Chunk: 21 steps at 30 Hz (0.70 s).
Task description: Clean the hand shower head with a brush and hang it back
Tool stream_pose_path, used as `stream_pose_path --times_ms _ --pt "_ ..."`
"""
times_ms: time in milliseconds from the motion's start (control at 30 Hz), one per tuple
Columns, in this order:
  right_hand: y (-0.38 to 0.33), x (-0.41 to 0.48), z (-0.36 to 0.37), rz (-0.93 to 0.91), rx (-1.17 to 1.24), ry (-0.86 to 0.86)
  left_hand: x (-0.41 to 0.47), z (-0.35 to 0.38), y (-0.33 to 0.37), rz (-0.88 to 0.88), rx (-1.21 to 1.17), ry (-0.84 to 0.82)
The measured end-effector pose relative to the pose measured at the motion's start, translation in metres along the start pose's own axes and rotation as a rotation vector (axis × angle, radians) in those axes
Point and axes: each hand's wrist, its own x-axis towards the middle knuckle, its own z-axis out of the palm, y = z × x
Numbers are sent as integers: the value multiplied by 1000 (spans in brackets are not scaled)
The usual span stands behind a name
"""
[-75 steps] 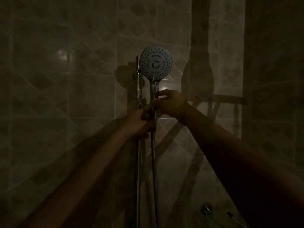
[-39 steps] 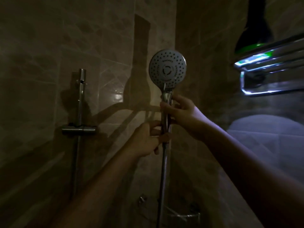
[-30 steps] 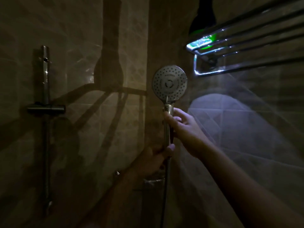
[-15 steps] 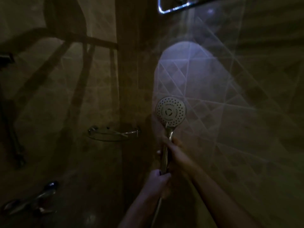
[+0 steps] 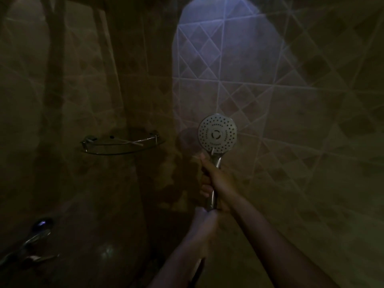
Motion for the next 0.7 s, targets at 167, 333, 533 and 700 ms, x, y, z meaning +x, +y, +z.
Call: stream_pose_path --times_ms 167,333,533,700 --pt "-10 -14 3 115 100 -197 -17 -7 -2 10 -29 -197" --pt "-25 -42 14 73 -503 -141 -12 -21 -2 28 -62 -129" --pt "-10 -44 17 -134 -572 166 -1 -29 -7 40 -78 -35" --pt "2 -36 1 19 -293 -130 7 -39 -17 -8 -89 -87"
